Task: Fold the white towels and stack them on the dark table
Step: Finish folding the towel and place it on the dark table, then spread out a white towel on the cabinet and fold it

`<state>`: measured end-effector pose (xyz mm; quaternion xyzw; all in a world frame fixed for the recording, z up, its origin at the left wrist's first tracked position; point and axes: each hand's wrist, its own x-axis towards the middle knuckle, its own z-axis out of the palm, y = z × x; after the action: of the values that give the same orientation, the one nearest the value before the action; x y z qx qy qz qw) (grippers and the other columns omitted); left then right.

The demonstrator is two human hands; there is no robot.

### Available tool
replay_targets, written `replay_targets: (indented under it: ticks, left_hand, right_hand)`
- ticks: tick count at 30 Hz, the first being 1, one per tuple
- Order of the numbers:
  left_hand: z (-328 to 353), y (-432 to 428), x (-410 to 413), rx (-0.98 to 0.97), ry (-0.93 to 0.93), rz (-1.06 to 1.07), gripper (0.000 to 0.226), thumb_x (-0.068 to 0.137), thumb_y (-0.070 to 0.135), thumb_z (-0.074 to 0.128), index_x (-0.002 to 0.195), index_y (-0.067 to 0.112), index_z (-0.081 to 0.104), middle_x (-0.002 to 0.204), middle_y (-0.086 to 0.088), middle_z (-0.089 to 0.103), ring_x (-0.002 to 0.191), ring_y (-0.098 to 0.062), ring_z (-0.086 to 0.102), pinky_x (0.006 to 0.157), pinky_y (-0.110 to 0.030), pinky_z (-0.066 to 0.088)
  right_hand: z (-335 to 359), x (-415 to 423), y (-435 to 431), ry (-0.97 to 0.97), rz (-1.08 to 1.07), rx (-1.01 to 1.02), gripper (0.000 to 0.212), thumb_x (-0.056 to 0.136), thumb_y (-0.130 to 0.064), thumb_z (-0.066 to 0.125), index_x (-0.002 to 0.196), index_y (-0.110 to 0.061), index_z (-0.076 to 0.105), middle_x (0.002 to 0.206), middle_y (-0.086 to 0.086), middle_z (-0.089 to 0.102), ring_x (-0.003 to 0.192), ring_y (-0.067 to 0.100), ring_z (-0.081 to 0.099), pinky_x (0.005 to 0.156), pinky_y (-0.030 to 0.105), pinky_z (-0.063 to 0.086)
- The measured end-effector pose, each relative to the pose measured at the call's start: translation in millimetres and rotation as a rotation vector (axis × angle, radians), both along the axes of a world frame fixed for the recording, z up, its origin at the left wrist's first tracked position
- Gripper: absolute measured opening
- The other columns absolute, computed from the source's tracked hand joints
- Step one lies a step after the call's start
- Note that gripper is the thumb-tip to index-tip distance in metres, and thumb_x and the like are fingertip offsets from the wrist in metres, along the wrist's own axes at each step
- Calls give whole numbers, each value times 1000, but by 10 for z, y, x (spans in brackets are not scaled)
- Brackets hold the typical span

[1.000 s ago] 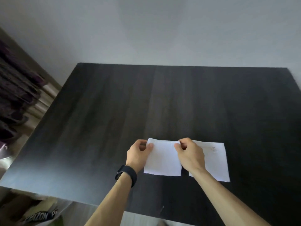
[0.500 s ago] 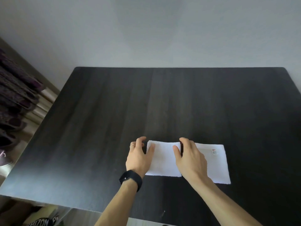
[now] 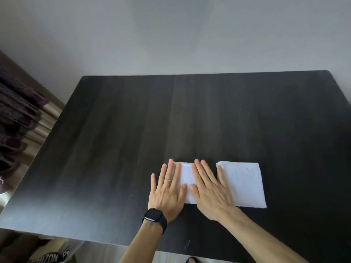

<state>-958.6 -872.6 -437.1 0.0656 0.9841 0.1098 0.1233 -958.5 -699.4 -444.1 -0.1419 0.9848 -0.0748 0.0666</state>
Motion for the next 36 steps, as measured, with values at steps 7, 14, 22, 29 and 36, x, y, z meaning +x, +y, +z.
replay_targets:
  ticks: [7, 14, 22, 29, 36]
  left_hand:
    - [419, 100, -140, -28, 65, -17, 72, 95, 55, 26, 152, 39, -14, 160, 7, -23, 148, -17, -18, 117, -44, -11]
    - [1861, 1502, -651, 98, 193, -200, 70, 97, 50, 38, 154, 40, -2, 164, 7, 5, 151, -18, -3, 120, -45, -4]
    - [3815, 4195, -253, 258, 345, -606, 67, 97, 49, 38, 155, 37, 6, 163, 4, 13, 151, -17, 4, 122, -47, 5]
    - [4927, 6629, 1170, 389, 444, -942, 66, 97, 50, 38, 155, 37, 10, 163, 3, 15, 150, -19, 8, 121, -48, 9]
    - [5459, 8512, 2963, 531, 483, -1295, 66, 97, 50, 40, 155, 35, 13, 163, 2, 14, 150, -19, 8, 121, -47, 10]
  right_hand:
    - [751, -208, 398, 135, -206, -359, 53, 101, -45, 38, 146, -18, 46, 150, 0, 47, 139, 20, 44, 111, 35, 36]
    - [2317, -235, 1908, 429, -632, -554, 42, 98, -38, 52, 138, -23, 51, 140, -4, 54, 132, 13, 44, 99, 24, 35]
    - [4292, 1035, 4519, 762, -1070, -539, 38, 98, -43, 48, 131, -28, 57, 131, -5, 62, 124, 22, 53, 101, 34, 41]
    - [5616, 3305, 6371, 961, -1360, -375, 36, 94, -42, 50, 126, -29, 60, 128, -9, 64, 124, 23, 52, 101, 33, 39]
    - [6079, 5411, 7274, 827, -1558, -9, 36, 96, -41, 51, 128, -28, 59, 128, -5, 64, 117, 24, 57, 92, 34, 45]
